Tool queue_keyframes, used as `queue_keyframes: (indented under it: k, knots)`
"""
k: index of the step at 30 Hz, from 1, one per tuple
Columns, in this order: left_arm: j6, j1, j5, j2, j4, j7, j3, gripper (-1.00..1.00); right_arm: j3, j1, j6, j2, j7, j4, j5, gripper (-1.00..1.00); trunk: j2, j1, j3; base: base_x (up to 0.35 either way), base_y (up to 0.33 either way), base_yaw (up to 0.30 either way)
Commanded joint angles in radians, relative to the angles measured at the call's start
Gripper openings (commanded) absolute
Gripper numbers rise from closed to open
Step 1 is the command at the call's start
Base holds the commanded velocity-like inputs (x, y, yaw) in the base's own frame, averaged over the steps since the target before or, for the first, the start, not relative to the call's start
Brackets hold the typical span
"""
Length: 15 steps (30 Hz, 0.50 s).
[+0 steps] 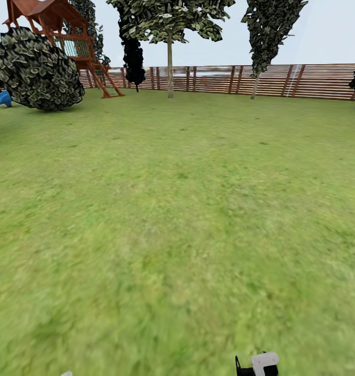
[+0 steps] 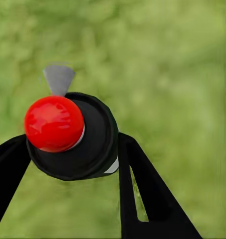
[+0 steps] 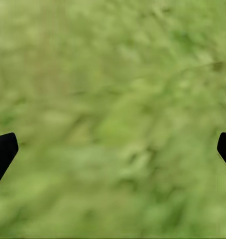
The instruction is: In the garden, pick up the pesticide atomizer on the floor and spray pesticide onto both trees until each tree trunk is fully covered.
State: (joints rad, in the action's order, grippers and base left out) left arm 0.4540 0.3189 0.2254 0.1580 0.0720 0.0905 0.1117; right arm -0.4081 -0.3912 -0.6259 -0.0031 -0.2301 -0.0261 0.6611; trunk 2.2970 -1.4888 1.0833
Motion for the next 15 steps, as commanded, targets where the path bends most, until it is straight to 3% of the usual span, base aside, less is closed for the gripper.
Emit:
queue_keyframes:
  k: [1, 15]
  knots:
    - [0.0, 0.0, 0.0, 0.0, 0.0, 0.0, 0.0, -1.0, 0.0, 0.0, 0.0, 0.0, 0.0, 0.0, 0.0, 1.0, 0.0, 0.0, 0.0, 0.339, 0.0, 0.0]
    - [0.0, 0.0, 0.0, 0.0, 0.0, 0.0, 0.0, -1.0, 0.0, 0.0, 0.0, 0.0, 0.0, 0.0, 0.0, 1.0, 0.0, 0.0, 0.0, 0.339, 0.0, 0.0]
